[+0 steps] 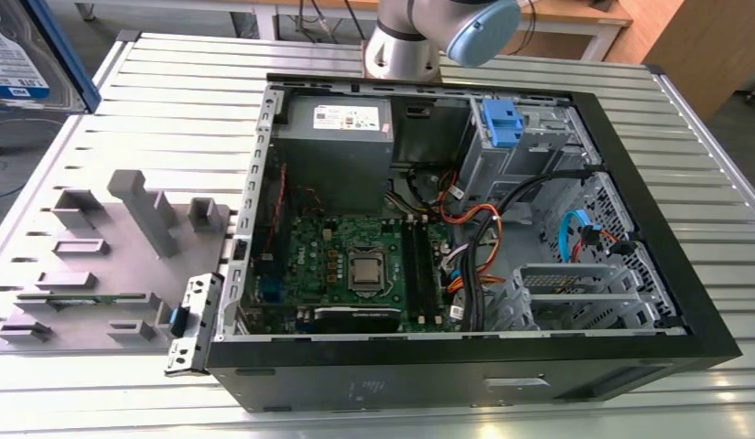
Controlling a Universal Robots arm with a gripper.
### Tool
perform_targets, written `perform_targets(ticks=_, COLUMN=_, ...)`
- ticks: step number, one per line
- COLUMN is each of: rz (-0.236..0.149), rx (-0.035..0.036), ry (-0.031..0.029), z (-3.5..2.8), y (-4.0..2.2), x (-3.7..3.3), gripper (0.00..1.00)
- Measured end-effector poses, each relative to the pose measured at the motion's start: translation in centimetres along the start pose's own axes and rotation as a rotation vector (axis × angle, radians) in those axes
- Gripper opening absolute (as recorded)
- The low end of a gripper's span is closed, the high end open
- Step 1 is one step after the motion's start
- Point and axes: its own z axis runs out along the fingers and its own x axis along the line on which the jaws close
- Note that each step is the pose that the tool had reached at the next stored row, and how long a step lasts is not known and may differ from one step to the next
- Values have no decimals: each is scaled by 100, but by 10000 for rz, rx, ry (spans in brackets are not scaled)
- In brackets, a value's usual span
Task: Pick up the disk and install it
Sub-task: 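Pick up the disk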
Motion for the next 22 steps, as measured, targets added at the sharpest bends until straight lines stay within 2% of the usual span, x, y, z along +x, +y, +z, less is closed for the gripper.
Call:
perform_targets(ticks=3, rz=0, rx=0, ry=0, z=-45, y=1, x=-1, gripper=35)
perform_targets(ticks=11, rz=0, rx=2, ry=-1, z=-51, y=0, x=-2, gripper=35)
perform_targets(ticks=22, rz=0, rx=0, ry=0, z=-54, y=-85, x=-5, gripper=35)
